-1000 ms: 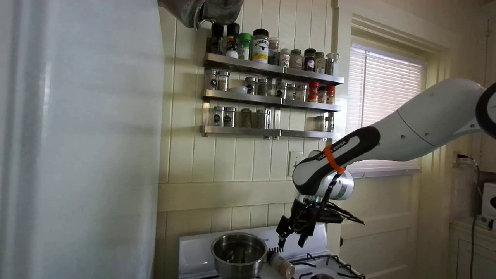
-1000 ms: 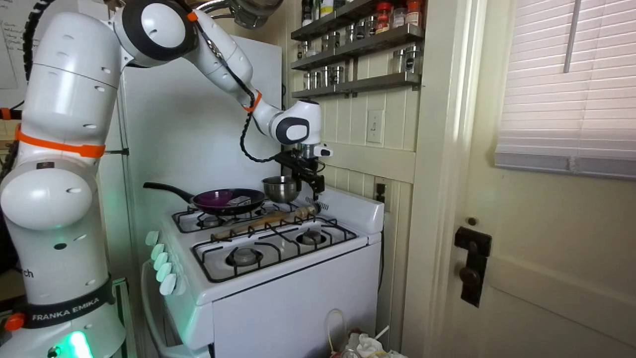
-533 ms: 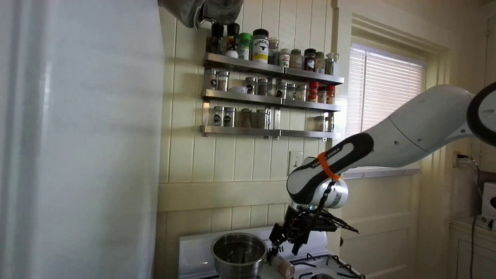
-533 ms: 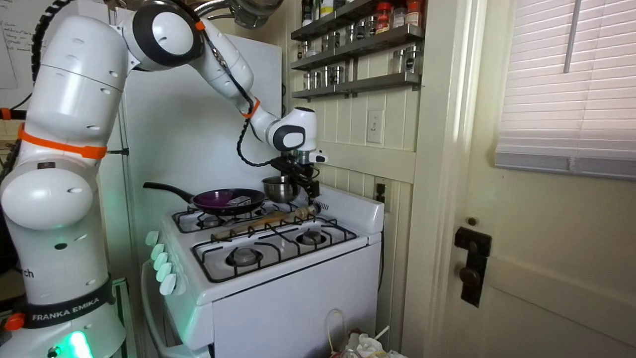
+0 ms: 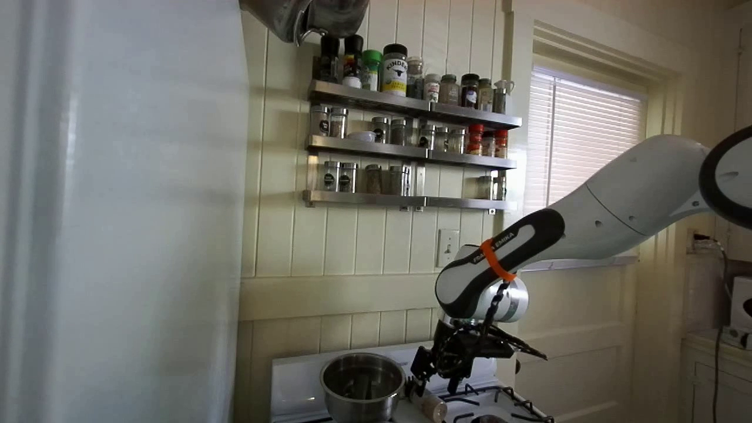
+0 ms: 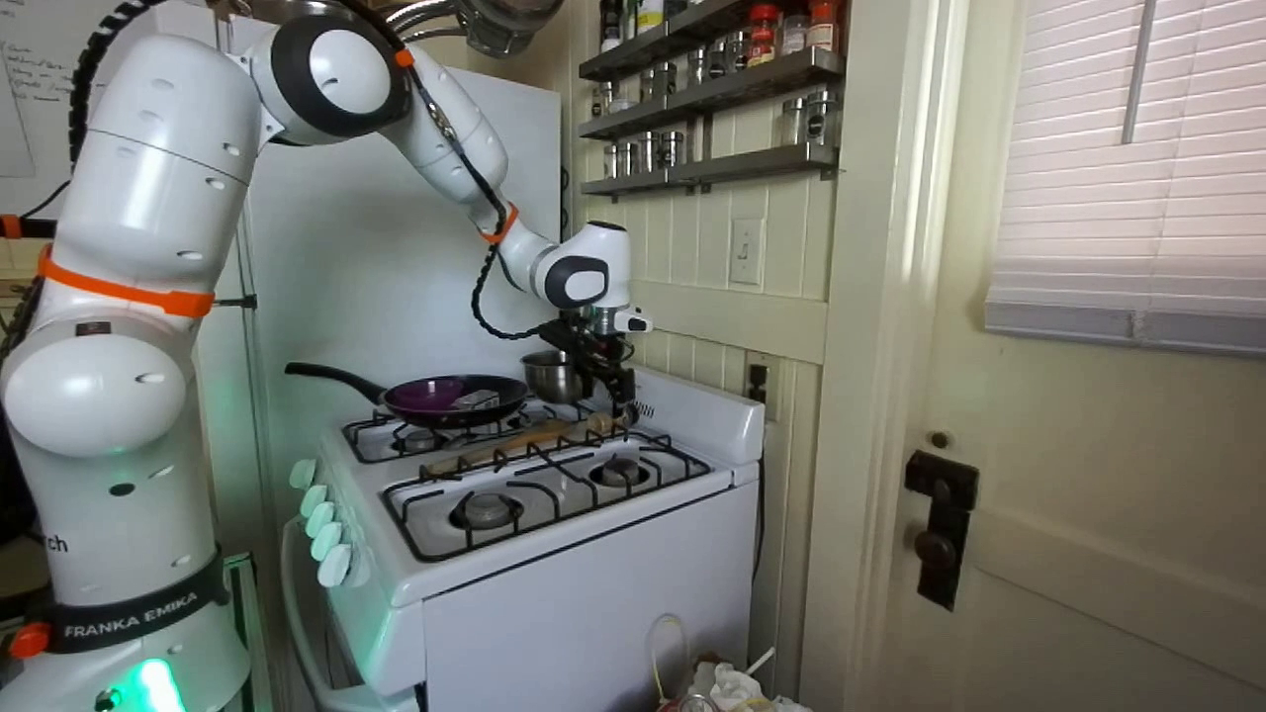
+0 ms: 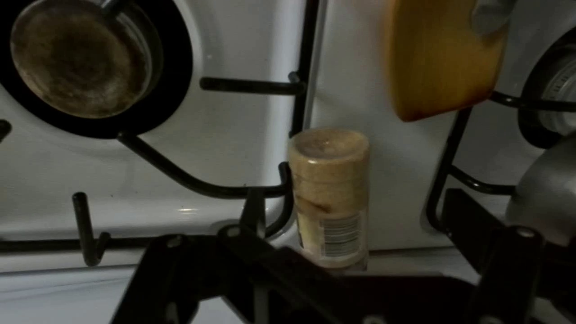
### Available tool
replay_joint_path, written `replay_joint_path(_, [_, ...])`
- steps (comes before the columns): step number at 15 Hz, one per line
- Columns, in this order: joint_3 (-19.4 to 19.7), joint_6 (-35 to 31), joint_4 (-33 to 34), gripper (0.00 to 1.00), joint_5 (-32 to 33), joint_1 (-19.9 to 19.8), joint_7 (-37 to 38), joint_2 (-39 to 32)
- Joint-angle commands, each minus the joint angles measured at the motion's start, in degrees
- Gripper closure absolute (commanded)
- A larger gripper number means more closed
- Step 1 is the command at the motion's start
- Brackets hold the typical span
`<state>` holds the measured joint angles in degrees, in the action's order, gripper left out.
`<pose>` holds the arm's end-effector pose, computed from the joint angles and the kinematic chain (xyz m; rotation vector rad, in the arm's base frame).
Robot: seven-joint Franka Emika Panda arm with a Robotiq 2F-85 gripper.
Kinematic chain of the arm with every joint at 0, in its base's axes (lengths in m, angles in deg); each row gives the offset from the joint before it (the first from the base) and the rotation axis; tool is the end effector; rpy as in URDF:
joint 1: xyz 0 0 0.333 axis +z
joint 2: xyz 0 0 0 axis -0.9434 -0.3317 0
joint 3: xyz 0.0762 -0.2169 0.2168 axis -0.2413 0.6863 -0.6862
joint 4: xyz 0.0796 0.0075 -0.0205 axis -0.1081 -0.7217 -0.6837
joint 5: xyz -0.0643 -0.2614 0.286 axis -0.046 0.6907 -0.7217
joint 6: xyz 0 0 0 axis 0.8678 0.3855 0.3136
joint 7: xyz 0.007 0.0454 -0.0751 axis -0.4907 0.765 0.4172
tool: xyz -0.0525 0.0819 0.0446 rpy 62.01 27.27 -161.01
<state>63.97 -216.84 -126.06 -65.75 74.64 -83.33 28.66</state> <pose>0.6086 0.1051 0.3168 -2.9529 -0.1159 -0.2070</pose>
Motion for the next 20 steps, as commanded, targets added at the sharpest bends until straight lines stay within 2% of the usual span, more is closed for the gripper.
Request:
replay_joint_path(1, [0.6,1.7,1.3,0.00,2.2,0.2,1.5,-1.6])
replay_joint_path(12, [-0.4,7.0,4.4,0.00,0.6,-0.2,1.0,-3.6])
replay_joint_path(15, [-0.2,5.8,4.9,0.00,1.4,0.0,0.7,-3.9])
replay_joint_path(20, [-0.5,7.8,7.2,0.00,0.7,-0.5,-0.3,-5.6])
